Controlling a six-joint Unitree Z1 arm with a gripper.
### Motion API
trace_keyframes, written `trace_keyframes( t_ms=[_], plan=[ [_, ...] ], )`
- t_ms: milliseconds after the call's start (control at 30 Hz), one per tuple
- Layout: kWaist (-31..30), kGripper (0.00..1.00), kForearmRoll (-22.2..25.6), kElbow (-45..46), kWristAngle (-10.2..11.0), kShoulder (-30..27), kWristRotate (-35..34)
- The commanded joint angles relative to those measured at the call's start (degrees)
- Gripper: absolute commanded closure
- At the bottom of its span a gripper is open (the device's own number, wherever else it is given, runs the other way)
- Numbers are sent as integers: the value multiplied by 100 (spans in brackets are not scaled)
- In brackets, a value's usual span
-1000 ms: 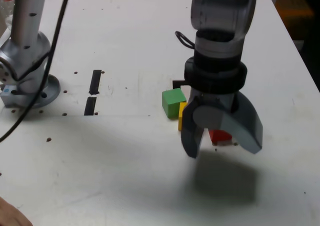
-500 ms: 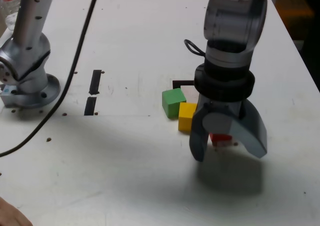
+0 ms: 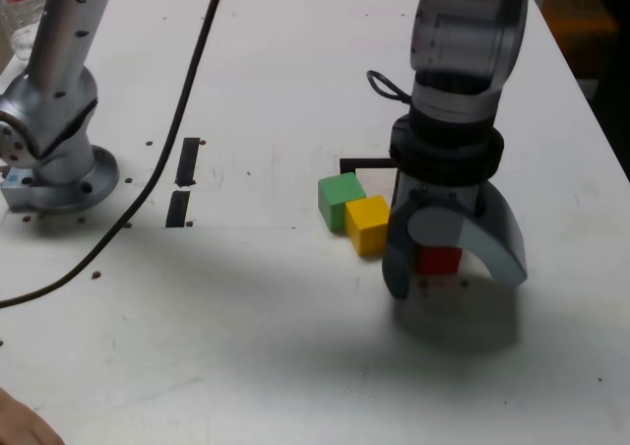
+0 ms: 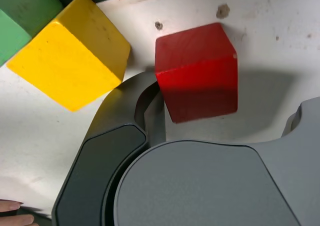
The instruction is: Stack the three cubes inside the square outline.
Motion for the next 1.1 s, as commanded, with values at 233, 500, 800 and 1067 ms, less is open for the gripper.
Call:
trace_keyframes(
  t_ms=[233,500,800,1067],
  plan=[
    [50,37,-93,105,-128,145,-81],
    [86,69,-453,155,-79,174,-112],
    [123,87,-483,156,3,149,-9],
    [45,88,-518,133,351,-123,-28]
  ],
)
